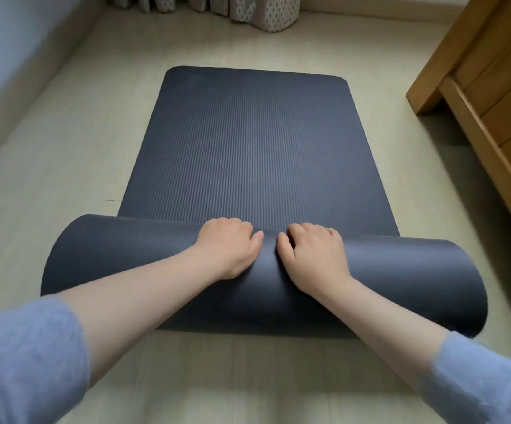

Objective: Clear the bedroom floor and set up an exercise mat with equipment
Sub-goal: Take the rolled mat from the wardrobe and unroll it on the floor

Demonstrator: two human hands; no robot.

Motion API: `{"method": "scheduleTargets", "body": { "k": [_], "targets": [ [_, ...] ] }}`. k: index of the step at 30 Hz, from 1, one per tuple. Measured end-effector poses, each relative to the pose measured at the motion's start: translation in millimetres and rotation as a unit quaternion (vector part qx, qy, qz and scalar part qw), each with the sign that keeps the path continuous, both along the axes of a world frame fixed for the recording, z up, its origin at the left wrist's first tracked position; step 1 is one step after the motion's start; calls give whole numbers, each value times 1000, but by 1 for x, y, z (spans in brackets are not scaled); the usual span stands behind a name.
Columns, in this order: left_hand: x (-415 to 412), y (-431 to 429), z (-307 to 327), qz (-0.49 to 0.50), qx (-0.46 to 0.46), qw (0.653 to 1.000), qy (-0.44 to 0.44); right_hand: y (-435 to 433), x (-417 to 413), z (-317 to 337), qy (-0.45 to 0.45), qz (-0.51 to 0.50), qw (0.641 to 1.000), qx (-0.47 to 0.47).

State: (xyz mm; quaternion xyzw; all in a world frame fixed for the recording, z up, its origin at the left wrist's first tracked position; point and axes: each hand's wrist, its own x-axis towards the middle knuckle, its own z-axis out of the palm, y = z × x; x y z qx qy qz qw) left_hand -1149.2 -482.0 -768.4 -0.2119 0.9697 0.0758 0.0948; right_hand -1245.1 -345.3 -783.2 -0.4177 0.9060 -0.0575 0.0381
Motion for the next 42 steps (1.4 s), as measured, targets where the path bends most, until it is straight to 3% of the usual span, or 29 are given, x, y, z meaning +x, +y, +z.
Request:
{"method": "scheduleTargets", "body": {
  "k": [4, 8, 12, 19, 22, 27, 31, 36, 42],
  "targets": [
    [-4, 1, -6, 0, 43, 998, -46, 31, 27, -2, 10, 4, 1000, -22],
    [5, 10, -8, -8, 37, 999, -27, 49, 32, 9, -17, 37, 999, -10],
    [17, 19, -7, 1, 17, 1000, 2, 45, 17, 11, -39, 22, 998, 34],
    [39, 42, -13, -5, -42, 998, 45, 10, -6, -6, -165, -14, 973, 158],
    [43, 49, -8, -3, -43, 998, 40, 23, 1, -1, -150, 5, 980, 128],
    [46, 66, -7, 2, -14, 1000, 7, 65, 42, -7, -24, 15, 1000, -7],
    [47, 68, -10, -20, 31, 999, -25, 86, 60, -13, 0, 23, 999, -38],
    [47, 69, -5, -33, 50, 997, -41, 90, 49, 0, -44, 59, 997, -9],
    [59, 75, -6, -29, 39, 999, -16, 86, 38, 2, -71, 29, 996, 53]
  ]
}}
